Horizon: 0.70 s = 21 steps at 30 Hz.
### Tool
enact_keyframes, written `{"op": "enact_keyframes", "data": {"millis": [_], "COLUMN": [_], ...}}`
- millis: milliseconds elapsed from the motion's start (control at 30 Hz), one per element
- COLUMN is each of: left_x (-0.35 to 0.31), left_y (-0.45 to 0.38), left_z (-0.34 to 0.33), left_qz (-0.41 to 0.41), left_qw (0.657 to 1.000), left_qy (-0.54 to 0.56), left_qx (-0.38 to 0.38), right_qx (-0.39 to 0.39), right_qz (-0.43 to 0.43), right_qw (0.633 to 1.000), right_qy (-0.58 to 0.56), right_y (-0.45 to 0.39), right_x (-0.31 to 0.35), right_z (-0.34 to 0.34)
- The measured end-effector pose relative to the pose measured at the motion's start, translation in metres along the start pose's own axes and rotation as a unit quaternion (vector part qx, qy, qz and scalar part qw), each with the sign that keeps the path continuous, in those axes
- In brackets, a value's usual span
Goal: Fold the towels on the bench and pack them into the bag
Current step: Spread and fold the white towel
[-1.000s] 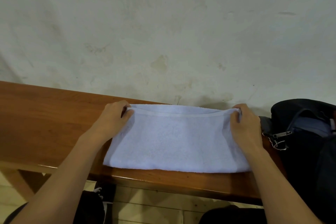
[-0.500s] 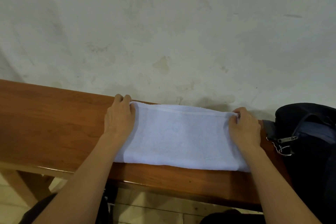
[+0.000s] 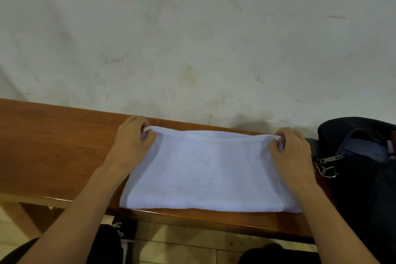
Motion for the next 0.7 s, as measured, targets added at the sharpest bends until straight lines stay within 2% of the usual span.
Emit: {"op": "enact_keyframes", "data": {"millis": [67,233,367,467,600,700], "left_x": [0.003,0.012,0.021,0.026,0.026,0.024], "left_y": [0.003,0.006,0.004,0.003,0.000,0.002], "left_z": [0.005,-0.004,-0.011,-0.018,-0.018,-0.011], "left_qz": [0.040,0.094,0.128,0.123,0.094,0.098], "left_qw": [0.997,0.991,0.986,0.989,0.993,0.992], "left_qy": [0.065,0.096,0.095,0.071,0.056,0.050], "left_qx": [-0.015,-0.020,-0.040,-0.034,-0.035,-0.067], "right_qx": [-0.007,0.004,0.033,0.059,0.043,0.035], "right_qz": [-0.010,-0.096,-0.105,-0.079,-0.054,-0.053], "right_qw": [0.998,0.985,0.986,0.991,0.996,0.997], "right_qy": [-0.054,-0.140,-0.126,-0.092,-0.062,-0.050], "right_y": [-0.001,-0.009,-0.017,-0.019,-0.021,-0.024], "right_x": [-0.004,-0.007,-0.005,-0.005,-0.007,-0.012], "right_z": [-0.002,-0.011,-0.030,-0.040,-0.041,-0.039]}}
Point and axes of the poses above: each hand's wrist, its own y-axis away from the middle knuckle, its own z-axis out of the back of the hand, x = y × z, the point moved 7 cm from there along -y, towards the middle knuckle, and after that the axes turned 12 degrees about y, right-handed, at the moved point
